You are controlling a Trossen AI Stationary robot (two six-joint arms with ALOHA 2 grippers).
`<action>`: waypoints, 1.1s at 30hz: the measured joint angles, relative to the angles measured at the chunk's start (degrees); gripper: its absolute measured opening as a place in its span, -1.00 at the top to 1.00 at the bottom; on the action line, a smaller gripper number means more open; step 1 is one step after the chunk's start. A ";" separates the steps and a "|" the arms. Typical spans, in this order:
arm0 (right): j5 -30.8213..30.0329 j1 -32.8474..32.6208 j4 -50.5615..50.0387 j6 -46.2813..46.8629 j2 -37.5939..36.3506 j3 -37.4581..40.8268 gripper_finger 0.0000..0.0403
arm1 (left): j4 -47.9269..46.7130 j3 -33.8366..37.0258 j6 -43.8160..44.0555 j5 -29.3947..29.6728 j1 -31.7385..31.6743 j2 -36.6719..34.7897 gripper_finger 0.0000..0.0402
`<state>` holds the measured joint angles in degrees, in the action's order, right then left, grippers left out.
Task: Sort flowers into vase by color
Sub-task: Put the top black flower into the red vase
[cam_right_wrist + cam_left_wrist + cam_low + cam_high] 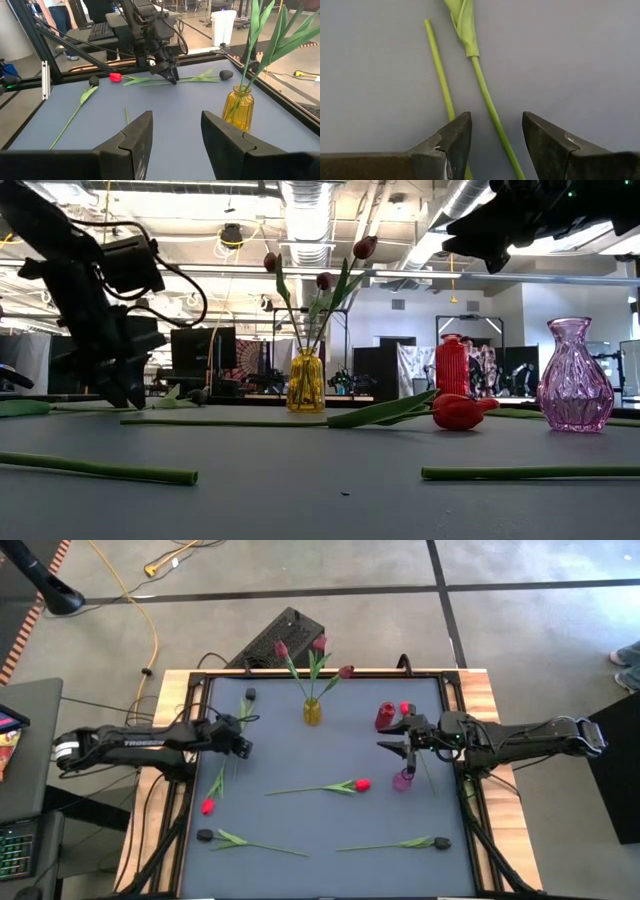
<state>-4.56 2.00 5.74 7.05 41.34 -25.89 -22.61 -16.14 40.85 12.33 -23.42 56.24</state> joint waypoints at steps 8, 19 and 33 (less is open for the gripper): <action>0.01 0.00 -0.03 -0.02 0.00 0.00 0.04 | 1.91 1.94 -0.64 0.36 1.15 -0.09 0.31; 0.02 0.00 -0.07 -0.02 0.00 0.00 0.04 | 5.49 2.20 -2.05 0.49 3.98 0.14 0.97; 0.02 0.00 -0.05 0.72 0.00 0.00 0.04 | 8.46 -10.27 -13.26 4.76 4.04 -0.08 1.00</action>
<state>-4.54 2.00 5.69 7.77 41.34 -25.89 -14.15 -26.40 27.59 17.10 -19.38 56.16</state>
